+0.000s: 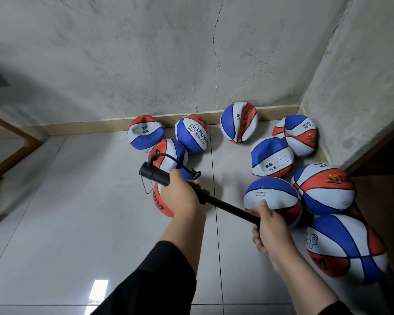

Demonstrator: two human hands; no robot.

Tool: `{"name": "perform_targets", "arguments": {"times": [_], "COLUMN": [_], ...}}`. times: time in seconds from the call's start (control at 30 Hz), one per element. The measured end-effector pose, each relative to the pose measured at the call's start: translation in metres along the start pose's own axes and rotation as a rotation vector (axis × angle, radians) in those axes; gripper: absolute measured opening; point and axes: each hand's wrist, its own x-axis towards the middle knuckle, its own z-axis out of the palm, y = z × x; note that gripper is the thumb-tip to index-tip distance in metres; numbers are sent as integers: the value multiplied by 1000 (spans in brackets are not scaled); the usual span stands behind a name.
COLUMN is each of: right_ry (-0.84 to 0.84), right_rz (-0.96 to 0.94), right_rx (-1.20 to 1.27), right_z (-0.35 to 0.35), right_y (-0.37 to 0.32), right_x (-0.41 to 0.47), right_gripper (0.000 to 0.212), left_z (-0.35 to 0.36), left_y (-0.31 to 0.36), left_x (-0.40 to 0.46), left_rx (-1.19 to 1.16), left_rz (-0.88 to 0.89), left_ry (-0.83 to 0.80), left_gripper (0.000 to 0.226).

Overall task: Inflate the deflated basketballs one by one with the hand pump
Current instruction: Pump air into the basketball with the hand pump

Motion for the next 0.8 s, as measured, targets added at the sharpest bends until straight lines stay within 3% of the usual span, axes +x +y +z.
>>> {"name": "perform_targets", "arguments": {"times": [0.2,0.4,0.63,0.7,0.8], "right_ry": [-59,-63,-186,-268,-392], "right_rz": [-21,-157,-234,-276,-304], "right_rx": [3,-136,-291,-317,-261], "right_z": [29,48,46,37,33], "right_y": [-12,-22,-27,-33,-43], "right_x": [-13,-17,-15,-11,-9], "right_gripper": [48,54,47,41,15], "left_z": [3,6,-5,-7,-6], "left_y": [-12,-29,-22,-15,-7], "left_x": [-8,-17,20,30,39], "left_rx": [-10,24,159,196,243], "left_rz": [-4,-48,-109,-154,-187], "left_ry": [-45,-135,-257,-295,-374], "left_gripper": [20,20,19,23,36]}}
